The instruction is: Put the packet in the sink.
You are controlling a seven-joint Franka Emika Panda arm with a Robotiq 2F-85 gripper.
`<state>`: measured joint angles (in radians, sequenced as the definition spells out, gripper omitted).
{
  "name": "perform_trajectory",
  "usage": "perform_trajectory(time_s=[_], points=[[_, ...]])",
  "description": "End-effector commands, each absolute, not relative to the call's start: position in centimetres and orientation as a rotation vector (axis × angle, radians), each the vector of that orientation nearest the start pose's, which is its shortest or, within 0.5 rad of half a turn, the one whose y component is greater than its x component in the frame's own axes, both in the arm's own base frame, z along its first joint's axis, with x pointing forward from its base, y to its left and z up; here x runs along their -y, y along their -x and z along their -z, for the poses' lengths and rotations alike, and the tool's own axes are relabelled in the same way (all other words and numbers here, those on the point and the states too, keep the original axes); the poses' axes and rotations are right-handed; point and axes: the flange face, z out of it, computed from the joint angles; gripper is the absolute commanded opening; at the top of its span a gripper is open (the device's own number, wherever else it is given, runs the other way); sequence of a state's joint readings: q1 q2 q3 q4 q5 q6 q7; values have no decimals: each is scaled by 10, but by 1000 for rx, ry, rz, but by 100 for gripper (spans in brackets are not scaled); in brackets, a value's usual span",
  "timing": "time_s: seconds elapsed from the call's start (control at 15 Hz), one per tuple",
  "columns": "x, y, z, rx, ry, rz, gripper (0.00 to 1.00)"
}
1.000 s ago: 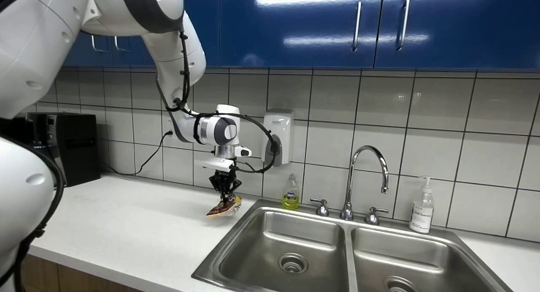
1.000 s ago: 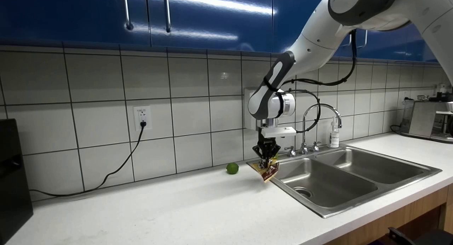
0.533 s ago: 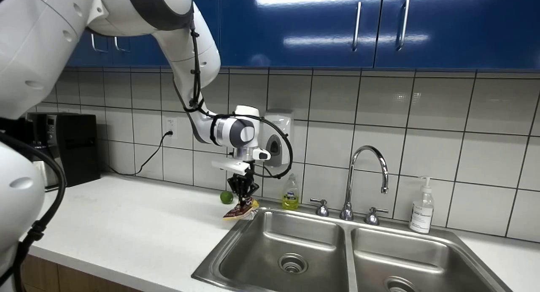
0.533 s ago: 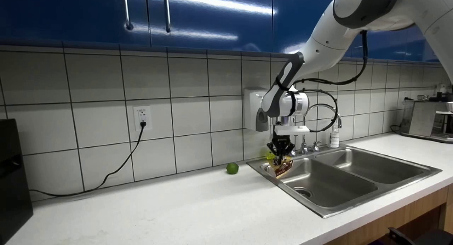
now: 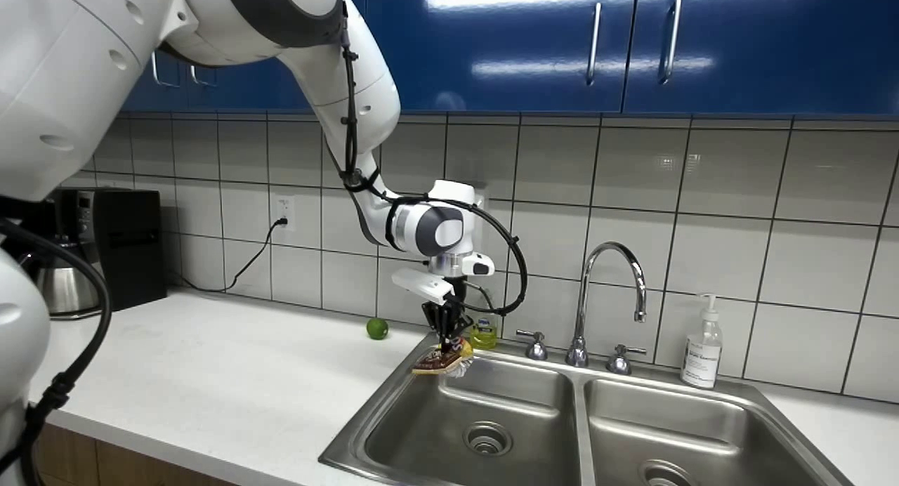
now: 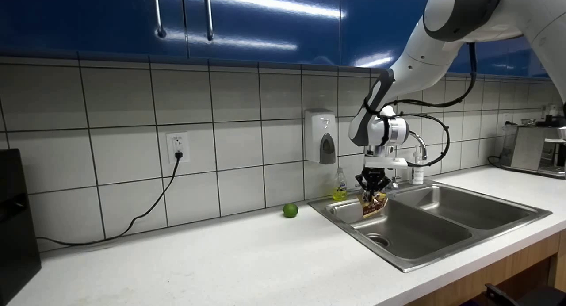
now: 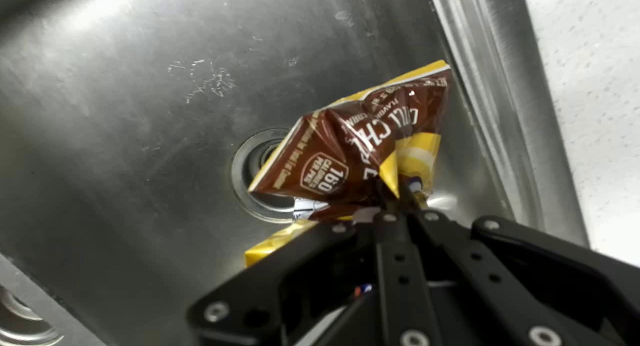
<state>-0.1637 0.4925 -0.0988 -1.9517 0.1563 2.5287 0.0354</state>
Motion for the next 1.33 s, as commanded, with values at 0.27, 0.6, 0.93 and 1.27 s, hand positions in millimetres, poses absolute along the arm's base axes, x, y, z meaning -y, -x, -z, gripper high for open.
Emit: perform_trajectory(time_s=[0.27, 0.6, 0.93, 1.27], points=[[217, -599, -189, -838, 2962, 232, 0], [231, -582, -148, -889, 2965, 166, 0], [237, -567, -116, -918, 2963, 92, 0], [236, -558, -96, -930, 2959, 33, 0]])
